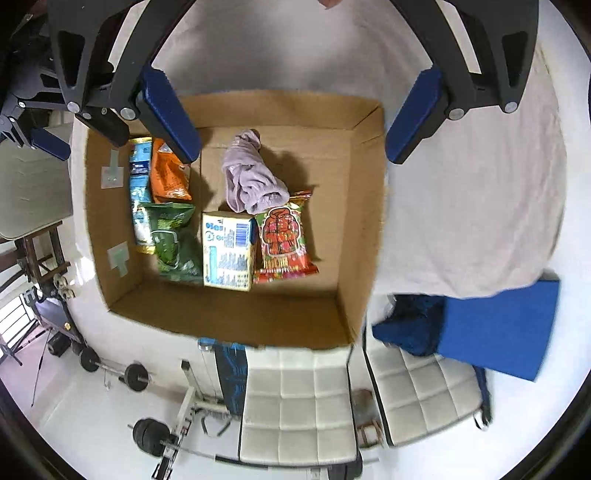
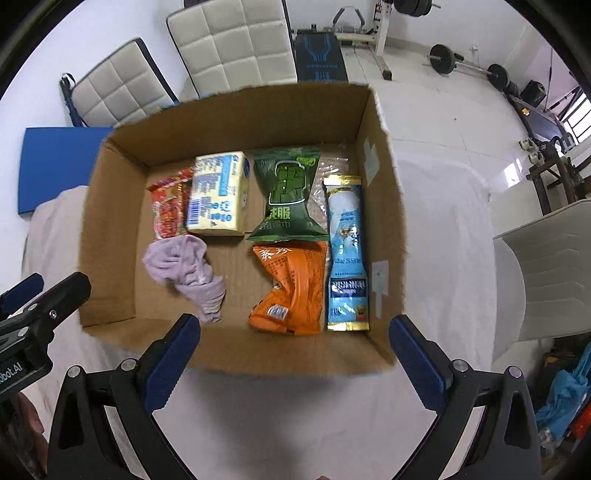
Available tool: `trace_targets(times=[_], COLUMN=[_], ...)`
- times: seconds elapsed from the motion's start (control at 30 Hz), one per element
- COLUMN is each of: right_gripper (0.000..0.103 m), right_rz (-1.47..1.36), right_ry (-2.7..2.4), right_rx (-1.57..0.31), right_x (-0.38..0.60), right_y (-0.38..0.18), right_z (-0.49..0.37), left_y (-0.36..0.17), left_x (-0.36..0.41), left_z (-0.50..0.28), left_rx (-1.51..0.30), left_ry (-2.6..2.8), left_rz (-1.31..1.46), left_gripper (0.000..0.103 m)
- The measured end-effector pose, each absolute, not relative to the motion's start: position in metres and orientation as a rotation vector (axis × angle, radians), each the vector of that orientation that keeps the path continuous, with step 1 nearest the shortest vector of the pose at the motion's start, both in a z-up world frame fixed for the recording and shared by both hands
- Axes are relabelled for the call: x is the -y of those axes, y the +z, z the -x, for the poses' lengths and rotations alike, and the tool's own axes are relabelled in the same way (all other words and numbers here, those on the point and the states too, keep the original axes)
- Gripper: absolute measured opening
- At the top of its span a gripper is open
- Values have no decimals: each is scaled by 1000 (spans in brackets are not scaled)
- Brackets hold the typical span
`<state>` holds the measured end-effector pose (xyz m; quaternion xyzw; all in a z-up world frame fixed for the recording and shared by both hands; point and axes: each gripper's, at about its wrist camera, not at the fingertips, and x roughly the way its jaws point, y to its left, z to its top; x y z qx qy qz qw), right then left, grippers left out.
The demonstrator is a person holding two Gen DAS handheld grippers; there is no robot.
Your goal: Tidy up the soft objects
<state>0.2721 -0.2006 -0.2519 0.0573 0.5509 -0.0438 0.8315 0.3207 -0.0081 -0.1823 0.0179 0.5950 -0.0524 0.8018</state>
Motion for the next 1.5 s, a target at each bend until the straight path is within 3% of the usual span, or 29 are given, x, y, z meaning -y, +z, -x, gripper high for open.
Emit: trace_targets(times=[0.43,0.8,1.17,1.5], right_gripper=[103,103,103,103], right_rz=[-131,-155,-165,-141], right_ry=[-48,-49,-35,-48], right_rx=[-987,-874,-860,-827], right_x=[201,205,196,190], right_y=[-143,-63,-41,-37], right_z=[-146,-47,9,4], left_y=[-63,-1,28,31], left_x=[11,10,-3,-2], left_z=[-223,-154,-117,-112], left_rx=[-1096,-1066,-1047,-991], left_ry=[-110,-148,-138,-114], left_rz=[-78,-29,15,-1], left_gripper=[103,103,103,103])
